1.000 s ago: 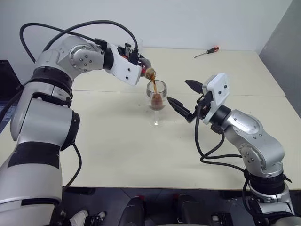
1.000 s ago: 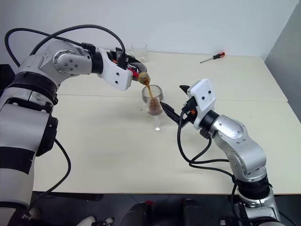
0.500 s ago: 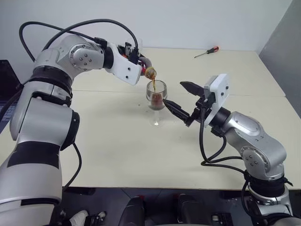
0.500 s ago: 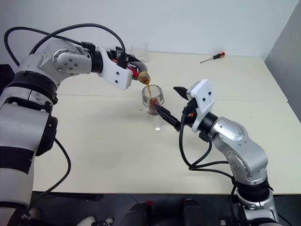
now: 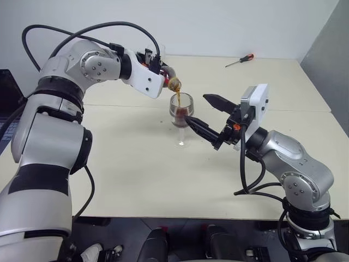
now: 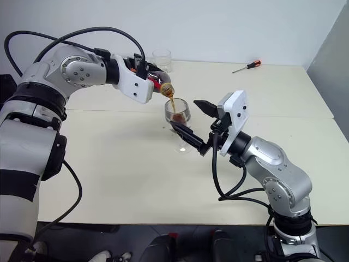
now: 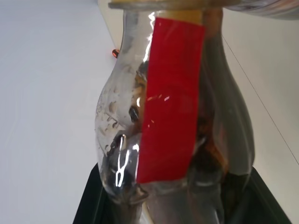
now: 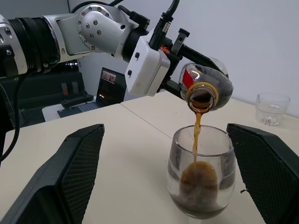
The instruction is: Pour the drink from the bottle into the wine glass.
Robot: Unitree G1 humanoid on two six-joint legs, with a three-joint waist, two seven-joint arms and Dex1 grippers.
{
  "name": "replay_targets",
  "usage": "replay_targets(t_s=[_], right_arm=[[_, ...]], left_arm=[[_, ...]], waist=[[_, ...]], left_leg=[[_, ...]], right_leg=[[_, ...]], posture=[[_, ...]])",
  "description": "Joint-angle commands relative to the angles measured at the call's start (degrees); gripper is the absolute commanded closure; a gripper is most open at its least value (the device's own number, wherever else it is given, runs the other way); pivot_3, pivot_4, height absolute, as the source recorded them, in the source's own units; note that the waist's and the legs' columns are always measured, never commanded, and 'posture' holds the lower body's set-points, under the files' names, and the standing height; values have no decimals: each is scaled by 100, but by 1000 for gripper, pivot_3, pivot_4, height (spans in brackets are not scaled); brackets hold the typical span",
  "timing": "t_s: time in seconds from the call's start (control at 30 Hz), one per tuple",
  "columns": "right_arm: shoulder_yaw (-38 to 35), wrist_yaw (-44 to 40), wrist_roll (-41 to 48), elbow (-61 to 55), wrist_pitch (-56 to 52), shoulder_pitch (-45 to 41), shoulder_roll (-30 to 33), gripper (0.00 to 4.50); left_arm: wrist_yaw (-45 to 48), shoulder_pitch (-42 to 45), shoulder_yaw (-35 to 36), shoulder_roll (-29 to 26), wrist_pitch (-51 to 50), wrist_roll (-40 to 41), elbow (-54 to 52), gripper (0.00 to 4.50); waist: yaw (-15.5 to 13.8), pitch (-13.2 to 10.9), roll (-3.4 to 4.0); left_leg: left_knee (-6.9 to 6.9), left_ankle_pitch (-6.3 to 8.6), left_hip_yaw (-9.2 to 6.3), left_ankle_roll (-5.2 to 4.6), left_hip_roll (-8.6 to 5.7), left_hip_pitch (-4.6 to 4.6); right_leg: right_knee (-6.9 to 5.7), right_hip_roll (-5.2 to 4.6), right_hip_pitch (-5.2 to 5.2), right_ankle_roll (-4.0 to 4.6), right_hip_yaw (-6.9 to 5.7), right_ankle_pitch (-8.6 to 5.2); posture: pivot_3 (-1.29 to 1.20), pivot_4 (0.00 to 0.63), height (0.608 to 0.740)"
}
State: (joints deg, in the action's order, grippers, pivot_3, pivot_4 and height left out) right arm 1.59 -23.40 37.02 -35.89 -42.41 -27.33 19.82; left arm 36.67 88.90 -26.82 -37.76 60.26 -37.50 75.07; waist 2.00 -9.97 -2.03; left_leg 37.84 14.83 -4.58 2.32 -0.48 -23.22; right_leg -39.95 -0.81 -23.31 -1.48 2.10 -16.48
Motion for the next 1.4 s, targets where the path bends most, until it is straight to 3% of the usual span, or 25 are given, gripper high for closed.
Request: replay_targets(t_s=[0.03,1.4], right_arm=[[-114,40,-7,-147,132,5,42,0],[-75,109,-57,10,106,-163,106,0]], left_arm=[[-148,301,38,-81,-2,23,-33,2974],[-596,472,-216,-147,45,-384,-3,2974]], waist=[[0,0,0],[0,0,0]], left_leg=[[0,0,0,0,0,0],[0,0,0,0,0,0]], right_leg=[[0,0,0,0,0,0],[0,0,0,0,0,0]], posture=[[0,150,740],[0,150,740]])
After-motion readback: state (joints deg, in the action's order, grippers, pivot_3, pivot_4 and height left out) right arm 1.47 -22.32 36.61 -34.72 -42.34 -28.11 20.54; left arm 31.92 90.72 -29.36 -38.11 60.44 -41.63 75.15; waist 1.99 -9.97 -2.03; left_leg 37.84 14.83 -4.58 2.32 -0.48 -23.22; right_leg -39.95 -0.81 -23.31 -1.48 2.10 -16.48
